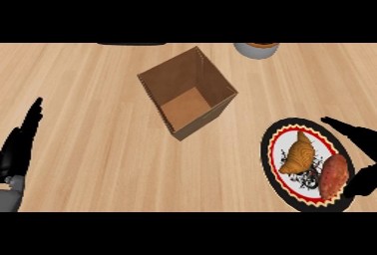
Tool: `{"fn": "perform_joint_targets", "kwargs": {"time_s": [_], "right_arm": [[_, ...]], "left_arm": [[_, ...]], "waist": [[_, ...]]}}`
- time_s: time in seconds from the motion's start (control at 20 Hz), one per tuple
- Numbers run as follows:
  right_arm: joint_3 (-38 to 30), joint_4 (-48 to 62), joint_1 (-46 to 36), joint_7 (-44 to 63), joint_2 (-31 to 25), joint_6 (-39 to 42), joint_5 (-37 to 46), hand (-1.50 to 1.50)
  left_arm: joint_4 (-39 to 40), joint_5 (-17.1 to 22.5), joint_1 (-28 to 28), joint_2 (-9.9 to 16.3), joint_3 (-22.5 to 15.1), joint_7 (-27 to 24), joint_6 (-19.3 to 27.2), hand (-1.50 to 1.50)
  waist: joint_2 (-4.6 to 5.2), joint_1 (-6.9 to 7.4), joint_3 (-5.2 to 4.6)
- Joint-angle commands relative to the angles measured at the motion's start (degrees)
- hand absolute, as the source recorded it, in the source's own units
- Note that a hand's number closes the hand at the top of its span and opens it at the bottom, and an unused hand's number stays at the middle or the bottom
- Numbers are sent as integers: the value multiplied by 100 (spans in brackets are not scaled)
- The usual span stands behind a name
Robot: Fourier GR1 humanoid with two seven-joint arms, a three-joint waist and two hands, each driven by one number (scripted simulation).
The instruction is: Pick the croissant from the plate and place it in the cardboard box
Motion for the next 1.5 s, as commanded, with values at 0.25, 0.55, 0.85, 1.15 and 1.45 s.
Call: {"fn": "perform_joint_targets", "kwargs": {"time_s": [0.25, 0.55, 0.85, 1.15, 1.45], "right_arm": [[169, 803, -683, 409, 940, 510, 993, -150], [-271, 588, -557, 637, 1269, 798, 1408, -150], [-445, 748, -451, 50, 1595, 822, 1732, -150], [-566, 113, -447, 313, 2008, 1069, 1692, -150], [-742, -510, -358, 887, 2137, 1723, 1858, -150]], "left_arm": [[155, -211, -147, -201, 290, -40, -258, 0], [-315, -403, 111, -286, 559, 275, -480, 0], [-343, -640, 153, -509, 699, 201, -518, 0], [-656, -961, 141, -667, 644, 595, -411, 0], [-295, -844, -94, -546, 1093, 365, -860, 0]], "waist": [[-2, -42, 7], [-15, -65, 7], [-13, -69, 7], [-21, -62, 8], [-20, -80, 5]]}}
